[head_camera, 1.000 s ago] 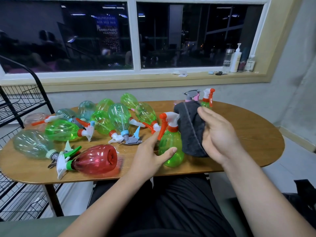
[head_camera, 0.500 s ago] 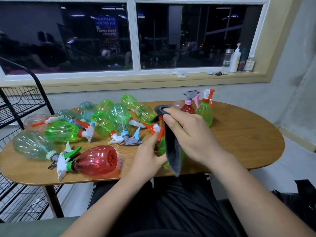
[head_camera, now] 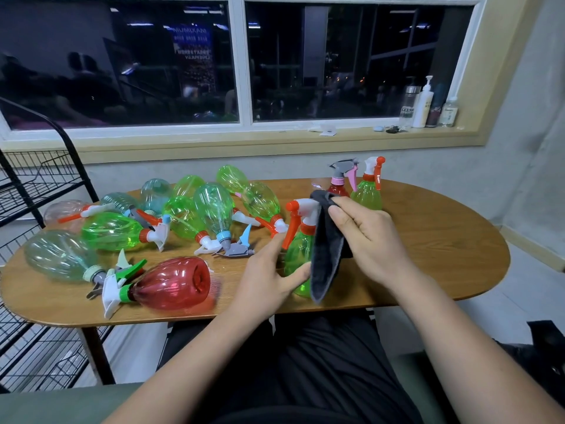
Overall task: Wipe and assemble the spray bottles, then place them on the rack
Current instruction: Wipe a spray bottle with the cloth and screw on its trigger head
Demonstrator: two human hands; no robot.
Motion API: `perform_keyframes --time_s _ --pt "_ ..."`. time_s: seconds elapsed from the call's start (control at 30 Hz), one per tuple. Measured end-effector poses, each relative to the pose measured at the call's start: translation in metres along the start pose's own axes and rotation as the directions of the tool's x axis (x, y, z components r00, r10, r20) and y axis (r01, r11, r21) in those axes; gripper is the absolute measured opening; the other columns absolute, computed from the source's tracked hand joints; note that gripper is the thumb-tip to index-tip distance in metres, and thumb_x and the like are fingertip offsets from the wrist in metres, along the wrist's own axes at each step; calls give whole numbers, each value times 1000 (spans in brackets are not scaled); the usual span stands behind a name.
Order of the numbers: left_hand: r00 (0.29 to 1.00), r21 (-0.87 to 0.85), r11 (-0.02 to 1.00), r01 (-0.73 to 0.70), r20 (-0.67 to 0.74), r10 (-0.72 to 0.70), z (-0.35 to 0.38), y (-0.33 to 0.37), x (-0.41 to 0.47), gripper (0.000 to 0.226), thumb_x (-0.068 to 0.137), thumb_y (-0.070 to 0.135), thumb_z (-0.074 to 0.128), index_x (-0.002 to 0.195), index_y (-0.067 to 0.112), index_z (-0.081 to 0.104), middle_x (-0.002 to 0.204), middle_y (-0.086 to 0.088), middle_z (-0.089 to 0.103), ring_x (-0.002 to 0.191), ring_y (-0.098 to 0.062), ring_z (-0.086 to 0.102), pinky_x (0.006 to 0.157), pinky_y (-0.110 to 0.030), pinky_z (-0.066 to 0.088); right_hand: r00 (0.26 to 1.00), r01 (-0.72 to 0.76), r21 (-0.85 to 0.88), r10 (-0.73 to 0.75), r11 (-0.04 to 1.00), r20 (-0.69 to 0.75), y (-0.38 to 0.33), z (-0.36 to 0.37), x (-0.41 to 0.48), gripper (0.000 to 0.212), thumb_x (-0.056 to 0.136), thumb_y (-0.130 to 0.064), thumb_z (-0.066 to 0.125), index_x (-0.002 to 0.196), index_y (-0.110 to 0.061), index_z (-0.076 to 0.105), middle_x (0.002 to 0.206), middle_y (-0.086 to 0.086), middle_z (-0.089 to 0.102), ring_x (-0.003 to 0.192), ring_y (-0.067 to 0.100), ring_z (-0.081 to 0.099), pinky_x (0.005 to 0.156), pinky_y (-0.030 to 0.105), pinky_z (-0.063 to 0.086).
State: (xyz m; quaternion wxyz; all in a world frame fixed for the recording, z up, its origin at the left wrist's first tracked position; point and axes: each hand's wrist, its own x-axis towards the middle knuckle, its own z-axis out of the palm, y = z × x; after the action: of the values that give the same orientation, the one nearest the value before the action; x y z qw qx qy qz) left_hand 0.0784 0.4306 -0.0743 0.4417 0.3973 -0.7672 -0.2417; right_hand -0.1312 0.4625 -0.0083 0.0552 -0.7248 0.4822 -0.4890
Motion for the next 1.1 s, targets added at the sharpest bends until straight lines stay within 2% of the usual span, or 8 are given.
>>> perform_keyframes --time_s 0.07,0.17,0.27,0.4,0.57,0.7,0.87,1.1 --pt "1000 11 1000 1 -7 -1 -1 1 0 52 86 62 75 131 63 48 117 39 65 111 7 65 92 -18 52 1000 -3 -37 3 999 -4 7 -4 -3 24 114 -31 50 110 -19 70 76 -3 61 71 16 57 69 44 47" --pt "1000 -32 999 -11 -9 10 0 -4 1 43 88 59 78 123 53 54 112 22 71 106 0 68 91 -25 55 996 -88 21 88 996 4 20 -5 -9 33 114 -34 50 96 -10 64 75 5 56 71 14 52 69 42 44" --pt "1000 -46 999 -21 -8 21 2 -6 3 42 83 66 78 108 46 53 108 17 68 103 -2 65 85 -20 50 963 -242 323 267 915 -33 27 -3 -13 36 113 -34 51 103 -4 69 100 19 71 91 18 63 85 47 51" --pt "1000 -82 996 24 -4 -24 5 -9 7 75 73 77 81 127 36 51 124 11 61 114 -11 63 94 -40 57 885 -339 635 464 694 -35 17 -5 -14 30 113 -18 49 114 -6 77 115 11 80 114 25 74 101 43 54" --pt "999 -193 981 35 47 -26 -4 11 10 55 95 41 78 137 58 46 140 27 62 133 7 55 114 -28 46 878 -365 641 478 675 -4 9 -7 -17 30 114 -17 48 119 -9 76 118 6 80 117 23 73 108 44 54" --pt "998 -166 986 8 62 3 -10 16 13 48 101 19 70 141 42 57 131 25 69 129 4 59 113 -27 44 887 -352 655 462 668 5 4 -6 -19 31 114 -17 47 118 -9 77 118 7 80 116 24 74 109 47 54" --pt "998 -105 993 -46 48 51 -6 13 16 43 96 29 78 135 38 64 126 25 67 123 -2 61 109 -30 48 892 -351 648 452 676 11 0 -3 -20 31 114 -19 48 114 -11 78 118 8 79 118 27 72 111 53 52" --pt "998 -28 998 -62 -16 61 -2 10 21 62 69 65 83 116 31 62 109 12 47 102 7 48 90 -6 36 905 -338 695 423 635 53 -8 -4 -22 31 114 -16 47 115 -12 78 120 7 79 118 23 73 108 44 54"
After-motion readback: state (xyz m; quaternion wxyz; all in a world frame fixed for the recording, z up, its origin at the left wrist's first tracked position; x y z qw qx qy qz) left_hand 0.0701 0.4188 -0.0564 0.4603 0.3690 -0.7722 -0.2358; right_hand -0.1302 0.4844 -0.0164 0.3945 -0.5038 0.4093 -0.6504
